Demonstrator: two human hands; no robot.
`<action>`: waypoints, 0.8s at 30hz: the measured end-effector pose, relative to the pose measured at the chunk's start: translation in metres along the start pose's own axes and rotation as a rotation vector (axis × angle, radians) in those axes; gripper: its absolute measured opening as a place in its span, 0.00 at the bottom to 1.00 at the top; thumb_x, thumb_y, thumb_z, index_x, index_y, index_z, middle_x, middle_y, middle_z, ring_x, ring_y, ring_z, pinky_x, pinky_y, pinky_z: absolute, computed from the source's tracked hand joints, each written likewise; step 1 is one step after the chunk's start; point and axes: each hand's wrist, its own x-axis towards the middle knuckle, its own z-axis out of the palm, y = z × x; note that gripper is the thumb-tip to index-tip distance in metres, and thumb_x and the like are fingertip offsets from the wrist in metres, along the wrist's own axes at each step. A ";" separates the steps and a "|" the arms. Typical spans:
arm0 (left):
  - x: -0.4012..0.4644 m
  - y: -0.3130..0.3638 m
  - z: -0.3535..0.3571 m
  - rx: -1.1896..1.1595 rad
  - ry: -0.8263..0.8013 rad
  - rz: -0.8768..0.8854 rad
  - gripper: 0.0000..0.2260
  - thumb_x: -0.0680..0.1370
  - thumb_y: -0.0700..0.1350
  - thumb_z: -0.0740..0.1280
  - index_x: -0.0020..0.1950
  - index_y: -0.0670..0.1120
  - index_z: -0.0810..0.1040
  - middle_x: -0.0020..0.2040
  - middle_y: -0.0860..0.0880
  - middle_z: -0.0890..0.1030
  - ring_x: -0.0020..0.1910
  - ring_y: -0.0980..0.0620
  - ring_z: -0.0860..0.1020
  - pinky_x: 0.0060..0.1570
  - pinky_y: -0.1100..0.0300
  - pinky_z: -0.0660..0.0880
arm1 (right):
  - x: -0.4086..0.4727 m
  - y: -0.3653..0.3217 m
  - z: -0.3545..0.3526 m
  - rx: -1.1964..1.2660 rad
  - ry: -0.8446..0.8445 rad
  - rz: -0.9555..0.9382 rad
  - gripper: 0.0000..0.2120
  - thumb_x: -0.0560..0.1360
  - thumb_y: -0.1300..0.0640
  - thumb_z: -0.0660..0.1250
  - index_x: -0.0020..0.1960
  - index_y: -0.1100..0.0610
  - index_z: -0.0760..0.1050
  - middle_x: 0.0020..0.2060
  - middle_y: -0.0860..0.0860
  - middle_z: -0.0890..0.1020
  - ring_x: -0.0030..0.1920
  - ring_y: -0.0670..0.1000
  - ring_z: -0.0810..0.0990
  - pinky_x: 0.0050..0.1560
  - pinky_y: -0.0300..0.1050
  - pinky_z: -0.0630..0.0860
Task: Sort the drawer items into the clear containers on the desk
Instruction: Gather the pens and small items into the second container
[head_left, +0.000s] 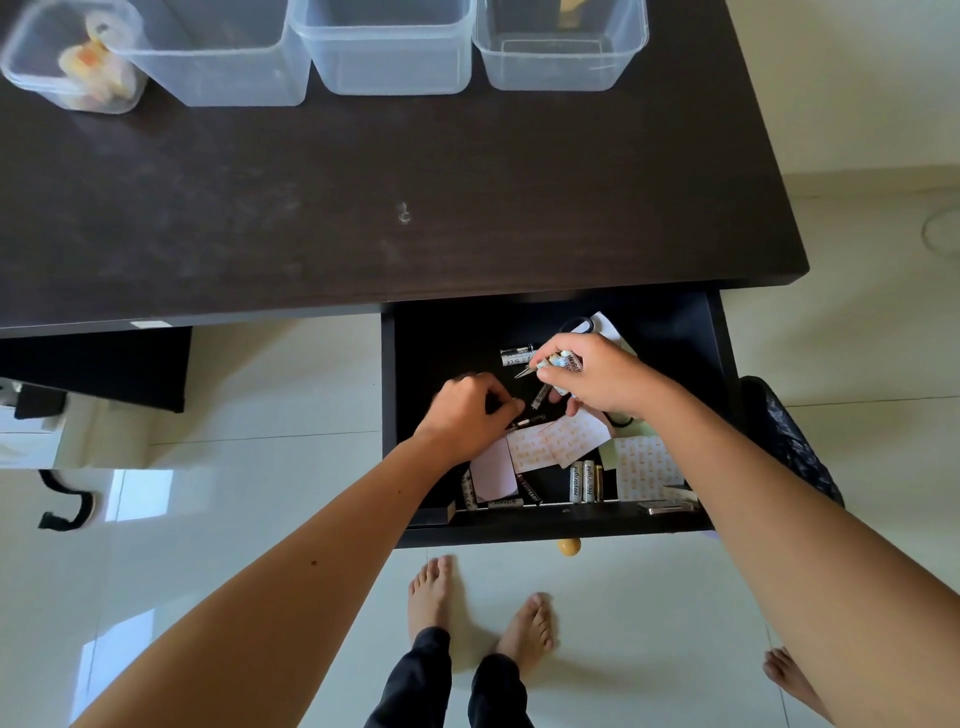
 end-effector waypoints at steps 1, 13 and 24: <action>0.000 -0.001 -0.002 -0.034 0.002 -0.009 0.13 0.80 0.54 0.70 0.56 0.46 0.83 0.50 0.49 0.84 0.44 0.54 0.81 0.36 0.66 0.73 | 0.002 -0.002 0.000 -0.012 0.017 0.004 0.06 0.83 0.55 0.69 0.59 0.50 0.81 0.47 0.54 0.85 0.38 0.46 0.84 0.34 0.37 0.79; 0.009 -0.007 -0.010 -0.329 0.019 -0.143 0.10 0.84 0.52 0.65 0.61 0.49 0.80 0.48 0.49 0.84 0.44 0.50 0.83 0.41 0.58 0.79 | 0.036 -0.022 -0.003 -0.317 0.087 -0.077 0.16 0.75 0.53 0.80 0.62 0.46 0.85 0.60 0.49 0.84 0.58 0.51 0.82 0.53 0.38 0.71; 0.014 -0.009 -0.011 -0.548 0.039 -0.236 0.05 0.83 0.46 0.67 0.57 0.47 0.78 0.48 0.46 0.83 0.43 0.46 0.85 0.48 0.49 0.85 | 0.043 -0.015 0.010 -0.499 0.067 -0.103 0.14 0.76 0.55 0.78 0.60 0.51 0.80 0.65 0.51 0.75 0.68 0.56 0.73 0.57 0.48 0.70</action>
